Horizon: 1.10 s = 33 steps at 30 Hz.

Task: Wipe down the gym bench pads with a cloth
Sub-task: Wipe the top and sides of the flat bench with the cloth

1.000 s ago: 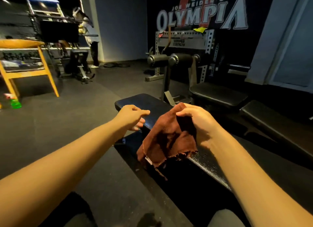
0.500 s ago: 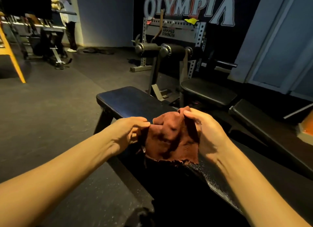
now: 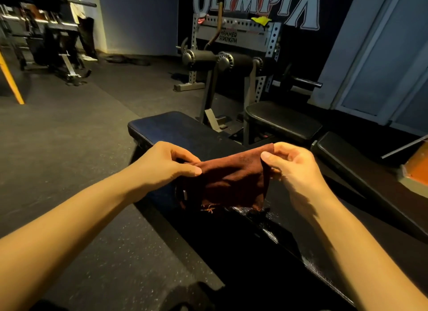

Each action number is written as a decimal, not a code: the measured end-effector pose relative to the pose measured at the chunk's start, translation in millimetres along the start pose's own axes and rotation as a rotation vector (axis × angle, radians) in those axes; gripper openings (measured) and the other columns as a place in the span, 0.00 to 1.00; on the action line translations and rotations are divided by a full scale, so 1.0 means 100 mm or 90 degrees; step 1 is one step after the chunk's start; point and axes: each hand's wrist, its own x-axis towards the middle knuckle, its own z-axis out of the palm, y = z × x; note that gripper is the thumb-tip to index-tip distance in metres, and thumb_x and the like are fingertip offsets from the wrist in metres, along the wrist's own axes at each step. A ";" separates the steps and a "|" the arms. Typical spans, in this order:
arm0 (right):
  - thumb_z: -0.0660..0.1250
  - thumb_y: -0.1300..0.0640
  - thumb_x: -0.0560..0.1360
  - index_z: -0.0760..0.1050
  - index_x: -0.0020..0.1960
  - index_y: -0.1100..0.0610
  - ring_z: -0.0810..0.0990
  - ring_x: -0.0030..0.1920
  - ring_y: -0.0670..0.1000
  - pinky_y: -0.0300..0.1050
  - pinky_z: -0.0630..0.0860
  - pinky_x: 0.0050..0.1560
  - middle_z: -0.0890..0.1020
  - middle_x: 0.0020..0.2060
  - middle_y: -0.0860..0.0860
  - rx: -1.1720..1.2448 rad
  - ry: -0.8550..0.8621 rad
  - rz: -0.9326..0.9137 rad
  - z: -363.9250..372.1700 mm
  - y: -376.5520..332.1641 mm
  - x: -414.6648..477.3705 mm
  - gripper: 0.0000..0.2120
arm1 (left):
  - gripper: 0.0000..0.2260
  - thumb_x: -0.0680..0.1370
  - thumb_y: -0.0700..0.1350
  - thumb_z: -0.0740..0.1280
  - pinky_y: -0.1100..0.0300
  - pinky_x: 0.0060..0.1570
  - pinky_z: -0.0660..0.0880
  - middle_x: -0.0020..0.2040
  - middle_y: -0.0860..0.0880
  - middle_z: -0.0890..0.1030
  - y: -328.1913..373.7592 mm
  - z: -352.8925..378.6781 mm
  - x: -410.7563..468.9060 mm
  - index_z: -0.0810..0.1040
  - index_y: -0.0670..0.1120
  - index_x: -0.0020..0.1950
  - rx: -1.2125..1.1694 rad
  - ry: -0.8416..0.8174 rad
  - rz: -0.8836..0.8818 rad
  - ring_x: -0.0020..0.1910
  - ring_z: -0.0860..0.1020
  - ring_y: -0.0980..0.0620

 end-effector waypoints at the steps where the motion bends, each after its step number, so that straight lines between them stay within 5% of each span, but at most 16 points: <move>1: 0.68 0.64 0.79 0.84 0.51 0.59 0.86 0.40 0.50 0.39 0.79 0.40 0.87 0.41 0.55 -0.008 -0.002 -0.003 0.01 0.00 -0.01 0.06 | 0.03 0.75 0.42 0.75 0.70 0.41 0.77 0.44 0.55 0.87 0.00 -0.01 -0.02 0.87 0.50 0.47 0.014 0.005 -0.001 0.44 0.83 0.63; 5: 0.69 0.63 0.79 0.82 0.49 0.62 0.80 0.31 0.48 0.38 0.73 0.34 0.82 0.32 0.52 -0.073 -0.003 0.047 0.00 0.02 -0.01 0.04 | 0.02 0.75 0.43 0.75 0.55 0.56 0.78 0.44 0.50 0.87 -0.04 -0.06 -0.08 0.87 0.46 0.46 -0.023 0.033 -0.004 0.49 0.84 0.53; 8: 0.73 0.55 0.76 0.77 0.41 0.61 0.79 0.34 0.53 0.49 0.75 0.38 0.80 0.30 0.52 -0.380 0.000 0.058 0.01 0.09 0.02 0.10 | 0.05 0.77 0.41 0.72 0.56 0.49 0.76 0.44 0.44 0.86 0.00 -0.09 -0.11 0.88 0.43 0.50 -0.105 0.008 0.014 0.39 0.82 0.47; 10: 0.74 0.49 0.74 0.75 0.44 0.52 0.82 0.40 0.51 0.51 0.79 0.43 0.82 0.35 0.48 -0.520 0.030 0.014 0.11 0.05 -0.04 0.09 | 0.07 0.79 0.39 0.69 0.59 0.48 0.75 0.47 0.45 0.87 0.06 -0.08 -0.11 0.87 0.43 0.52 -0.137 0.008 0.012 0.42 0.84 0.48; 12: 0.74 0.45 0.73 0.75 0.43 0.48 0.81 0.41 0.48 0.50 0.78 0.43 0.81 0.35 0.47 -0.470 0.020 -0.050 0.25 -0.05 -0.12 0.11 | 0.11 0.81 0.36 0.65 0.61 0.48 0.76 0.50 0.50 0.87 0.13 -0.03 -0.08 0.87 0.45 0.53 -0.154 0.003 -0.007 0.50 0.85 0.54; 16: 0.74 0.40 0.72 0.83 0.43 0.50 0.84 0.40 0.45 0.45 0.79 0.43 0.84 0.36 0.47 -0.223 -0.157 -0.018 0.56 -0.19 -0.23 0.13 | 0.11 0.82 0.37 0.65 0.67 0.40 0.78 0.48 0.51 0.88 0.22 0.10 -0.10 0.86 0.47 0.55 -0.164 -0.028 -0.023 0.46 0.85 0.59; 20: 0.75 0.49 0.75 0.84 0.42 0.49 0.84 0.40 0.46 0.52 0.82 0.46 0.85 0.36 0.46 -0.258 -0.125 -0.037 0.61 -0.12 -0.16 0.05 | 0.10 0.81 0.37 0.66 0.58 0.54 0.78 0.51 0.49 0.87 0.22 0.13 -0.11 0.85 0.46 0.57 -0.147 -0.017 -0.007 0.53 0.85 0.54; 26: 0.71 0.62 0.76 0.86 0.39 0.56 0.85 0.42 0.57 0.57 0.82 0.52 0.86 0.38 0.56 -0.102 -0.131 0.043 0.45 -0.12 -0.11 0.08 | 0.09 0.80 0.35 0.66 0.54 0.57 0.77 0.47 0.47 0.86 0.09 0.02 -0.08 0.85 0.46 0.52 -0.131 0.059 -0.010 0.53 0.84 0.50; 30: 0.65 0.67 0.74 0.79 0.39 0.63 0.80 0.35 0.57 0.50 0.81 0.40 0.79 0.34 0.60 0.020 -0.026 0.146 0.19 -0.01 -0.07 0.07 | 0.14 0.78 0.29 0.61 0.61 0.41 0.74 0.40 0.46 0.79 0.02 -0.20 0.05 0.80 0.46 0.44 -0.169 0.216 -0.004 0.41 0.78 0.52; 33: 0.64 0.66 0.74 0.78 0.38 0.65 0.79 0.32 0.60 0.55 0.75 0.43 0.80 0.33 0.61 -0.108 -0.129 0.256 -0.03 0.04 -0.07 0.07 | 0.16 0.73 0.27 0.58 0.66 0.32 0.69 0.37 0.45 0.76 0.15 -0.39 0.14 0.76 0.47 0.41 -0.100 0.308 0.076 0.31 0.73 0.57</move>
